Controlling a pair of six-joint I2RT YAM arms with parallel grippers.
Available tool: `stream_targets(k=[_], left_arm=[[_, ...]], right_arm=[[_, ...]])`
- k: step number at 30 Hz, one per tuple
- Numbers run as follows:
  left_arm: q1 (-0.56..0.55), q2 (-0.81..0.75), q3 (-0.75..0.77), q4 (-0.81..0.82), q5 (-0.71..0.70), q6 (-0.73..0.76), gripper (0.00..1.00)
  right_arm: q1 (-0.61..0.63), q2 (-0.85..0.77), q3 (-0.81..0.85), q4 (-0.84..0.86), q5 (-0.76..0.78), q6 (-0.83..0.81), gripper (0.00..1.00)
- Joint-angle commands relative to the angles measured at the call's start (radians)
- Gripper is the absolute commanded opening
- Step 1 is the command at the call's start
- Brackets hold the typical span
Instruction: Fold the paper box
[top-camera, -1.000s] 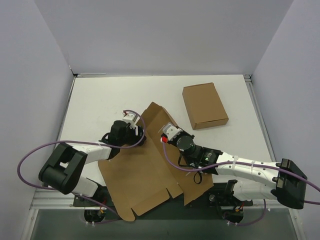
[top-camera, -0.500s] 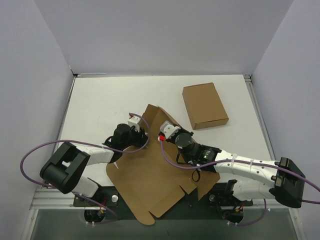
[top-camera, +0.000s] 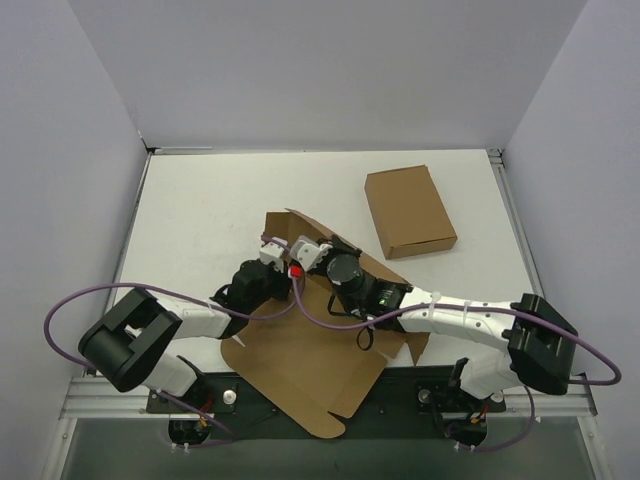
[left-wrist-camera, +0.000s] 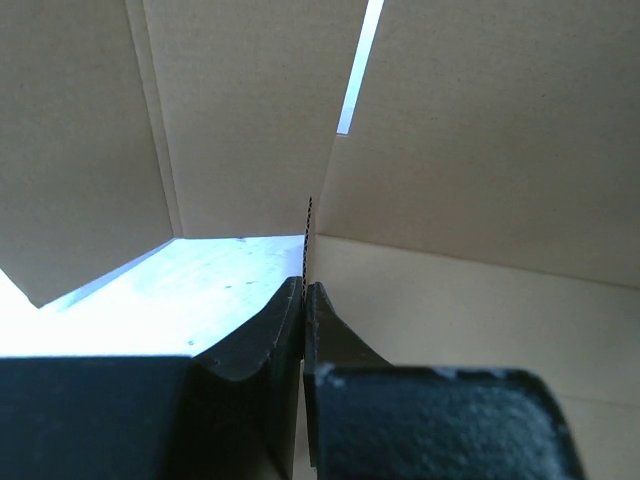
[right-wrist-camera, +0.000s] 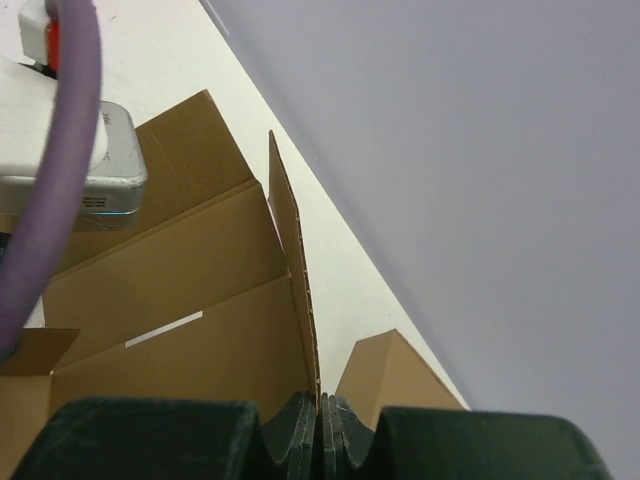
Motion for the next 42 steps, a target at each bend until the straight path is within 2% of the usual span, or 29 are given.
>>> stream_targets(k=[1,8,9,10,14,15,18,22,26,30,33,38,42], left_arm=[[-0.021,-0.02,-0.029,0.052,-0.114,-0.063,0.1],[-0.024,-0.042,-0.097,0.088,-0.284,-0.135,0.09],[-0.024,-0.043,-0.101,0.092,-0.29,-0.142,0.09],[-0.024,-0.043,-0.11,0.092,-0.299,-0.157,0.09],[-0.023,-0.058,-0.12,0.095,-0.293,-0.188,0.1],[-0.023,-0.066,-0.121,0.106,-0.27,-0.192,0.11],[-0.023,-0.12,-0.126,0.112,-0.215,-0.197,0.22],[-0.015,-0.225,-0.123,0.046,-0.174,-0.189,0.5],[0.014,-0.398,-0.12,-0.096,-0.143,-0.189,0.62],[0.102,-0.558,-0.068,-0.294,-0.137,-0.246,0.63],[0.158,-0.618,0.004,-0.382,-0.074,-0.309,0.71],[0.201,-0.514,0.171,-0.484,0.018,-0.414,0.78],[0.224,-0.418,0.248,-0.443,0.073,-0.52,0.8]], right_arm=[[0.037,0.086,0.035,0.247,0.013,-0.099,0.0],[0.111,0.166,-0.056,0.603,0.188,-0.297,0.0],[0.129,0.19,-0.066,0.696,0.208,-0.326,0.05],[0.137,0.201,-0.086,0.746,0.227,-0.356,0.05],[0.157,0.258,-0.122,0.922,0.276,-0.475,0.0],[0.159,0.272,-0.128,0.938,0.276,-0.486,0.0],[0.169,0.292,-0.142,0.981,0.277,-0.53,0.0],[0.175,0.312,-0.155,1.047,0.277,-0.586,0.0],[0.18,0.306,-0.175,1.061,0.267,-0.592,0.0],[0.186,0.3,-0.191,1.07,0.261,-0.604,0.0],[0.194,0.303,-0.198,1.077,0.256,-0.618,0.0],[0.2,0.309,-0.203,1.079,0.254,-0.623,0.0],[0.206,0.313,-0.2,1.082,0.254,-0.626,0.0]])
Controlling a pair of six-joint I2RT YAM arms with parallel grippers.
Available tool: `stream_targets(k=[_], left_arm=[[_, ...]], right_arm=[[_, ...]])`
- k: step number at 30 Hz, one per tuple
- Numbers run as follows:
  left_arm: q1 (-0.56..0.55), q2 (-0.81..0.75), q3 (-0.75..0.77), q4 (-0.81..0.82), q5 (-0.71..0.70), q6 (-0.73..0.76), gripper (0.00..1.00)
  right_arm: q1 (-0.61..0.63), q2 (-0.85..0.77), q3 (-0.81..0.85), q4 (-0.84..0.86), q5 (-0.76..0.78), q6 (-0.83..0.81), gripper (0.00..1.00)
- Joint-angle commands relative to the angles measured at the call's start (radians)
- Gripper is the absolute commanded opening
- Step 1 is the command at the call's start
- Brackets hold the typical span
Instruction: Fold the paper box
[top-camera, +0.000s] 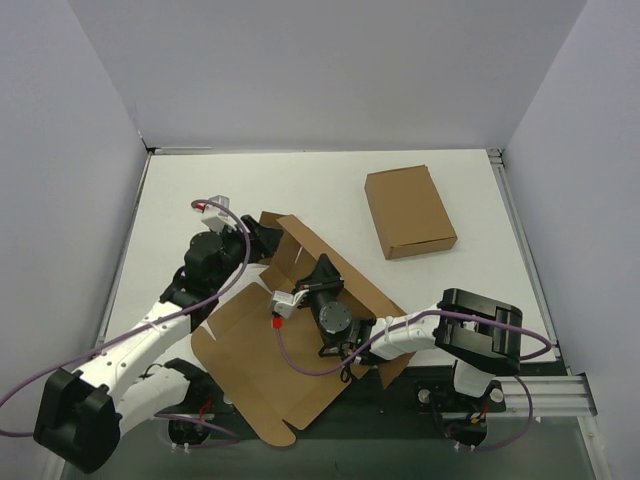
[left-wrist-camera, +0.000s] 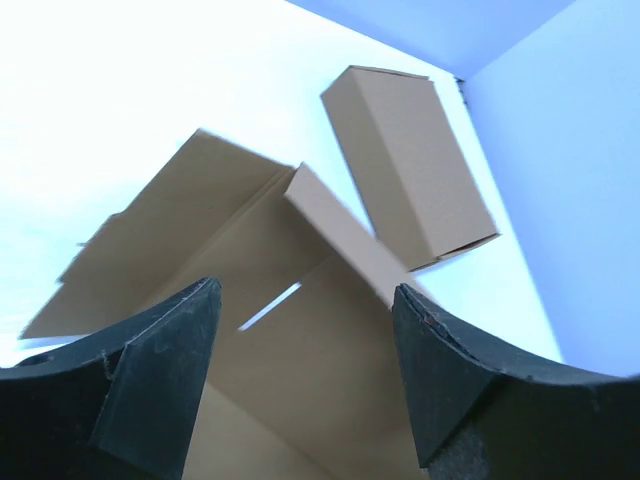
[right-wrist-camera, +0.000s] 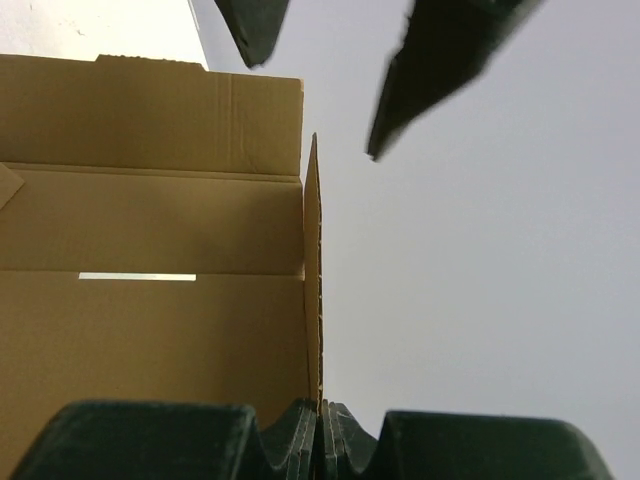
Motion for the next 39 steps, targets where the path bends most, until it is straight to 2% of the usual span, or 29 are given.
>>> stream_targets(k=[1,7,13,16,17,19,21,25,27,28,29,30,31,34,39], left_arm=[[0.025,0.085,0.098,-0.008,0.098,-0.136,0.8],[0.041,0.199,0.164,0.003,0.141,-0.16,0.81],[0.047,0.263,0.167,0.078,0.169,-0.194,0.79],[0.048,0.317,0.172,0.114,0.183,-0.22,0.7],[0.048,0.326,0.175,0.122,0.192,-0.231,0.62],[0.05,0.349,0.178,0.142,0.2,-0.241,0.52],[0.053,0.355,0.176,0.157,0.191,-0.26,0.35],[0.056,0.355,0.175,0.179,0.168,-0.283,0.23],[0.056,0.354,0.178,0.178,0.157,-0.286,0.21],[0.059,0.354,0.181,0.177,0.149,-0.289,0.19],[0.062,0.355,0.181,0.179,0.143,-0.294,0.18],[0.065,0.355,0.181,0.182,0.138,-0.297,0.18],[0.07,0.358,0.181,0.191,0.134,-0.301,0.15],[0.084,0.366,0.179,0.214,0.103,-0.317,0.13],[0.099,0.397,0.213,0.239,0.046,-0.314,0.09]], right_arm=[[0.016,0.003,-0.005,0.28,0.01,0.001,0.0],[0.02,0.002,-0.001,0.282,0.007,-0.01,0.0],[0.023,0.003,-0.008,0.292,0.003,-0.008,0.0],[0.03,0.005,-0.015,0.309,0.0,-0.016,0.0],[0.031,0.006,-0.016,0.314,0.0,-0.022,0.0],[0.036,0.008,-0.021,0.338,-0.002,-0.034,0.0],[0.042,0.011,-0.021,0.355,0.0,-0.06,0.0],[0.065,0.002,-0.012,0.355,0.01,-0.091,0.0],[0.071,-0.006,-0.004,0.355,0.022,-0.103,0.01],[0.077,-0.018,-0.002,0.355,0.024,-0.105,0.03],[0.08,-0.026,0.001,0.355,0.024,-0.111,0.16],[0.083,-0.032,0.001,0.352,0.026,-0.12,0.25],[0.088,-0.049,0.004,0.345,0.026,-0.126,0.4],[0.092,-0.089,0.007,0.316,0.029,-0.125,0.59],[0.092,-0.193,0.028,0.155,0.049,-0.045,0.66]])
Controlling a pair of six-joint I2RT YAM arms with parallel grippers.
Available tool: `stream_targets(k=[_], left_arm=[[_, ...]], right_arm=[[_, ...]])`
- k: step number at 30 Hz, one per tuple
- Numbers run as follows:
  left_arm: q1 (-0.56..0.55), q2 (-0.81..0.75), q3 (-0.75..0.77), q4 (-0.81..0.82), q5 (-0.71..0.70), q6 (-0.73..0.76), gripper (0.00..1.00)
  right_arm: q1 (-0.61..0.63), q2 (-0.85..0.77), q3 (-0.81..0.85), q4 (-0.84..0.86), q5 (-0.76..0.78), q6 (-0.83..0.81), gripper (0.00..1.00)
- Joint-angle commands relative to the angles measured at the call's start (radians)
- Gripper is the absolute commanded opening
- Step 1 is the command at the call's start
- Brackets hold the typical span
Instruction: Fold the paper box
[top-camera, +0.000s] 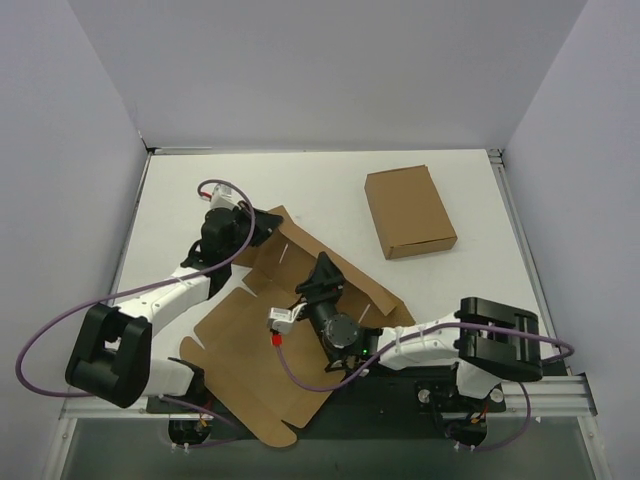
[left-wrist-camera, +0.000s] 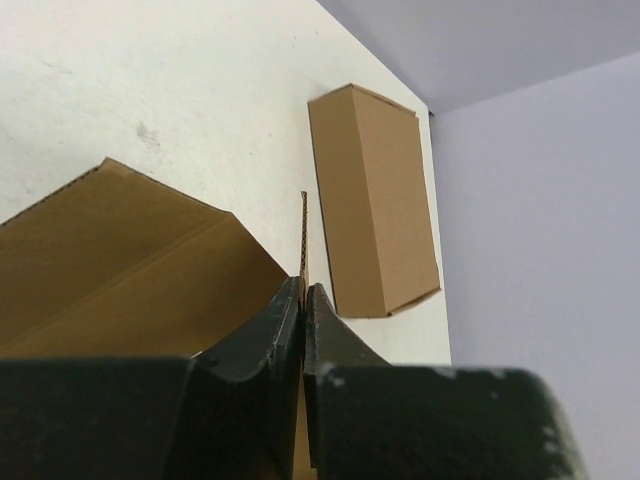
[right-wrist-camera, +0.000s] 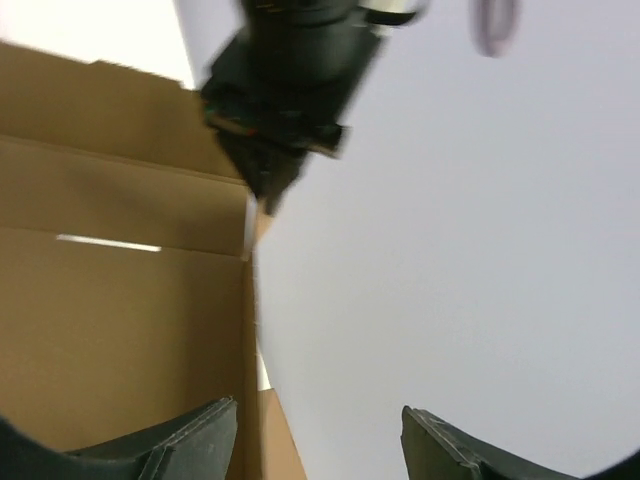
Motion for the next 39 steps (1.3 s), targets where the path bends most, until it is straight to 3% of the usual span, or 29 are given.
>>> stream_targets(k=[1,4,5,6,7,8,9,12,14,15,18,22,32,39], left_arm=[[0.018,0.04,0.077,0.095,-0.097,0.002,0.09],[0.036,0.076,0.1,0.133,-0.125,-0.008,0.09],[0.039,0.083,0.108,0.142,-0.133,-0.01,0.09],[0.042,0.093,0.123,0.156,-0.145,-0.009,0.09],[0.051,0.108,0.133,0.162,-0.148,-0.01,0.09],[0.056,0.116,0.142,0.17,-0.153,-0.007,0.09],[0.059,0.122,0.148,0.185,-0.159,-0.007,0.09],[0.068,0.142,0.156,0.236,-0.18,-0.009,0.09],[0.07,0.146,0.153,0.251,-0.186,-0.007,0.09],[0.07,0.146,0.15,0.274,-0.19,-0.008,0.09],[0.068,0.143,0.124,0.323,-0.194,-0.019,0.09],[0.07,0.117,0.059,0.415,-0.203,-0.022,0.09],[0.067,0.081,-0.071,0.542,-0.229,-0.059,0.09],[0.062,0.044,-0.128,0.575,-0.228,-0.073,0.09]], right_arm=[[-0.001,-0.17,0.05,0.125,0.047,0.095,0.71],[-0.019,-0.282,0.122,-0.178,0.085,0.332,0.84],[-0.025,-0.314,0.15,-0.29,0.099,0.531,0.86],[-0.042,-0.343,0.193,-0.573,0.092,0.681,0.91],[-0.056,-0.394,0.284,-0.716,0.089,0.815,0.99],[-0.066,-0.413,0.341,-0.845,0.058,0.948,1.0],[-0.106,-0.43,0.389,-1.088,0.031,1.251,1.0],[-0.14,-0.462,0.523,-1.364,-0.083,1.727,0.99],[-0.14,-0.463,0.547,-1.421,-0.12,1.926,0.99],[-0.145,-0.463,0.54,-1.423,-0.17,2.121,0.99],[-0.194,-0.447,0.471,-1.347,-0.328,2.397,0.98],[-0.232,-0.404,0.419,-1.227,-0.378,2.546,0.97],[-0.287,-0.385,0.255,-1.064,-0.22,2.881,0.97],[-0.358,-0.328,0.222,-1.032,-0.195,2.948,0.94]])
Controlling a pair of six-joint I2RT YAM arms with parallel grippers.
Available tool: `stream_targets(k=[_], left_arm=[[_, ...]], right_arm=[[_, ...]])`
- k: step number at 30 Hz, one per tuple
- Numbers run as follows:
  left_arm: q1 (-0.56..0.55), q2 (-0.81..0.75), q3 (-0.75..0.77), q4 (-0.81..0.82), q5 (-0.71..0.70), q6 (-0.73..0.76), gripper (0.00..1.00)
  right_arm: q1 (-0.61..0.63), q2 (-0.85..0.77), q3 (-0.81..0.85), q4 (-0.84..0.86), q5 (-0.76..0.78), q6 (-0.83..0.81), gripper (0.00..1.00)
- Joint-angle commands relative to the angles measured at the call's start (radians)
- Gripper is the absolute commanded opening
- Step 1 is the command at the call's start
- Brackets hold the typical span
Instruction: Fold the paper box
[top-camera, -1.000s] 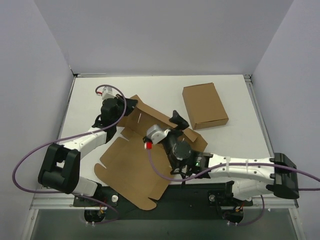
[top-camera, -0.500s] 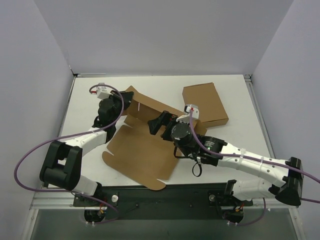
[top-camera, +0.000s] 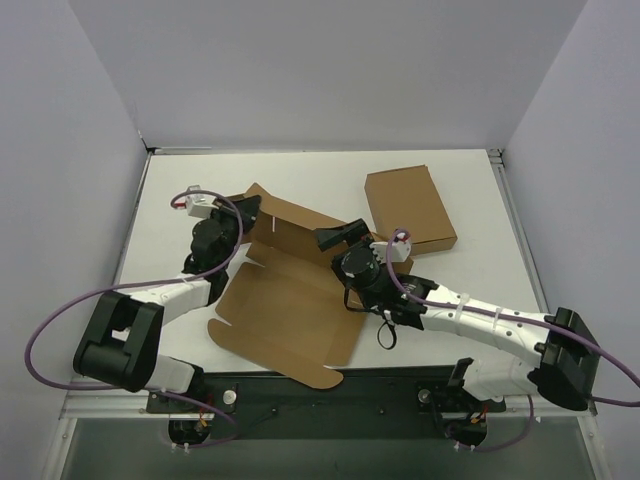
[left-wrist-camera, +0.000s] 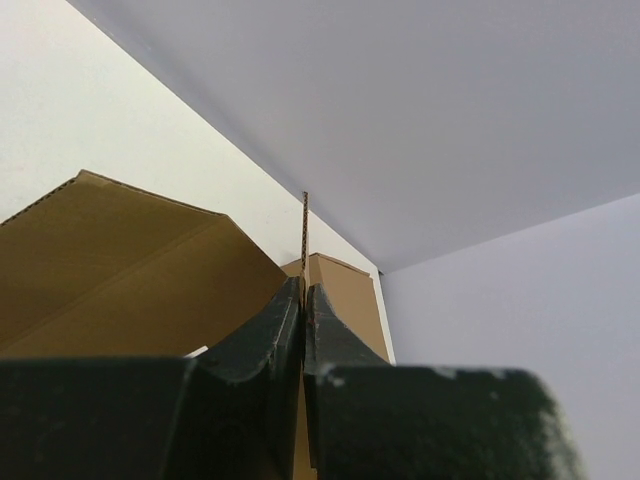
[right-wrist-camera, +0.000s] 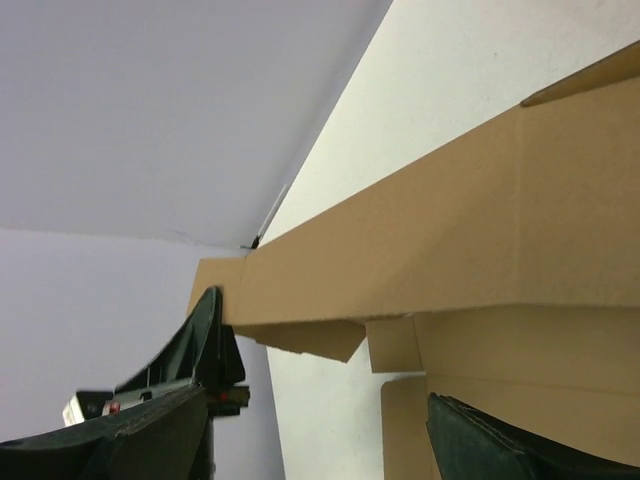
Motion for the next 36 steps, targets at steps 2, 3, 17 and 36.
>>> stream_targets(k=[2,3,17,36], left_arm=[[-0.003,-0.052,-0.034,0.103,0.004,-0.019,0.09],[-0.002,-0.058,-0.04,0.113,0.009,-0.022,0.09],[-0.044,-0.076,-0.171,0.219,0.05,-0.013,0.12],[-0.044,-0.433,-0.108,-0.246,0.061,0.321,0.65]], right_arm=[[-0.048,0.041,-0.036,0.116,0.069,0.091,0.93],[-0.053,0.044,-0.036,0.12,0.078,0.094,0.92],[-0.088,0.073,-0.091,0.278,0.22,0.071,0.72],[-0.127,0.026,-0.216,0.427,0.23,0.061,0.0]])
